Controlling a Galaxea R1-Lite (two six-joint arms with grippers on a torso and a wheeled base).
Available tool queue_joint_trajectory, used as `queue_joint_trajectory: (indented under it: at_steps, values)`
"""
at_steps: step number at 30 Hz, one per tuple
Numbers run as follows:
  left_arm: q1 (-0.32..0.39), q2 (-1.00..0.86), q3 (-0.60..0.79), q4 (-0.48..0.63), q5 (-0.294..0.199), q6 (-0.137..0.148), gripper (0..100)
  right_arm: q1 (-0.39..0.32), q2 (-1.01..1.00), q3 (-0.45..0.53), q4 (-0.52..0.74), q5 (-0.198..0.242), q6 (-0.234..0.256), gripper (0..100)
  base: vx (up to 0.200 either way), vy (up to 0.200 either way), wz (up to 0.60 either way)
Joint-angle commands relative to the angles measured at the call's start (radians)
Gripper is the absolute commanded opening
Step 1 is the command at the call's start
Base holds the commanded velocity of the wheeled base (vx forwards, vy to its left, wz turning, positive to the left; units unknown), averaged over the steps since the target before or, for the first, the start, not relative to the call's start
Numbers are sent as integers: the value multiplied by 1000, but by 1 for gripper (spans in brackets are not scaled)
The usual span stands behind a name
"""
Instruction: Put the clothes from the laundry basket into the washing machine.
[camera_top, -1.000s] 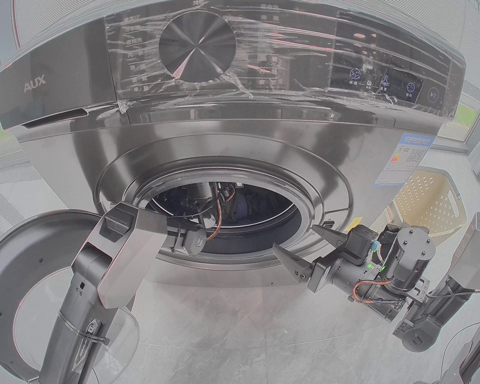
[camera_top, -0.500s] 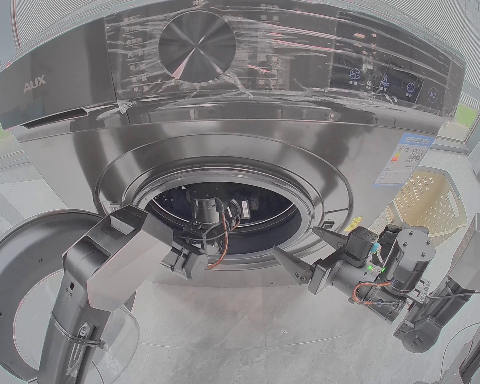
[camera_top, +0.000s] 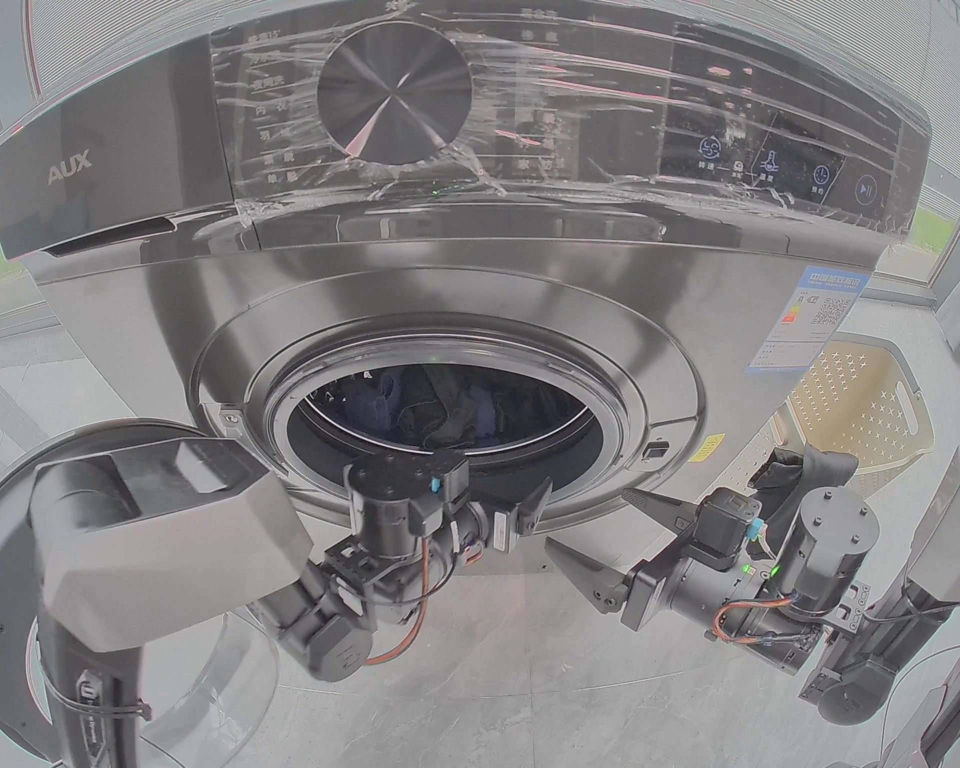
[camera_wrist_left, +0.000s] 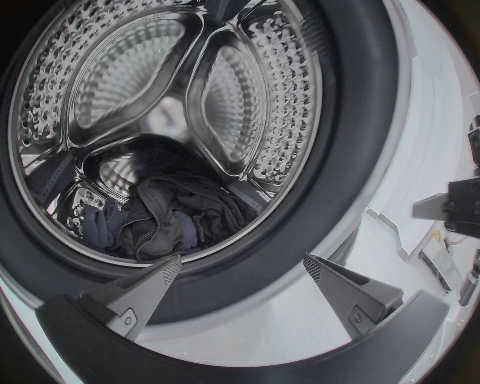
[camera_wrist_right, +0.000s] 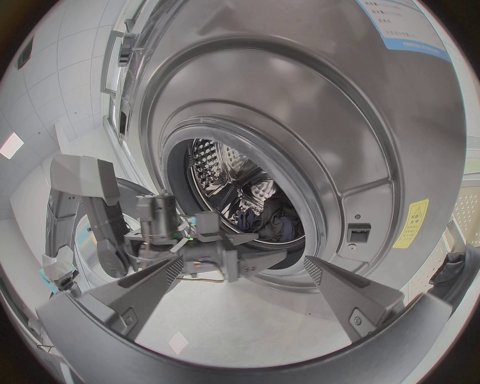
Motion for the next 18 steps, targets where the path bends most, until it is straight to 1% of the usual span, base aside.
queue_joint_trajectory:
  at_steps: [1, 2, 3, 4, 5, 6, 9, 11, 18]
  values:
    - [-67, -338, 386, -153, -33, 23, 100, 36, -81, 101, 0, -8, -1, 100, 0, 0, 0]
    - [-69, -394, 452, -158, -30, 20, 100, 29, -99, 125, 0, -8, -3, 100, 0, 0, 0]
    - [-69, -426, 488, -165, -28, 20, 100, 21, -109, 138, 0, -10, -3, 100, 0, 0, 0]
    - [-69, -426, 488, -165, -28, 20, 100, 21, -109, 138, 0, -10, -3, 100, 0, 0, 0]
    - [-69, -475, 557, -187, -28, 20, 100, 3, -130, 151, 0, -8, -3, 100, 0, 0, 0]
    - [-69, -493, 590, -199, -27, 23, 100, -11, -147, 154, 1, -10, -4, 100, 0, 0, 0]
    - [-73, -516, 666, -242, -22, 28, 100, -45, -184, 165, 1, -10, -7, 100, 0, 0, 0]
    - [-73, -543, 701, -245, -5, 26, 100, -62, -207, 184, 1, -10, -6, 100, 0, 0, 0]
    - [-61, -662, 805, -244, 2, 23, 100, -131, -291, 253, 6, -10, -10, 100, -200, 0, 0]
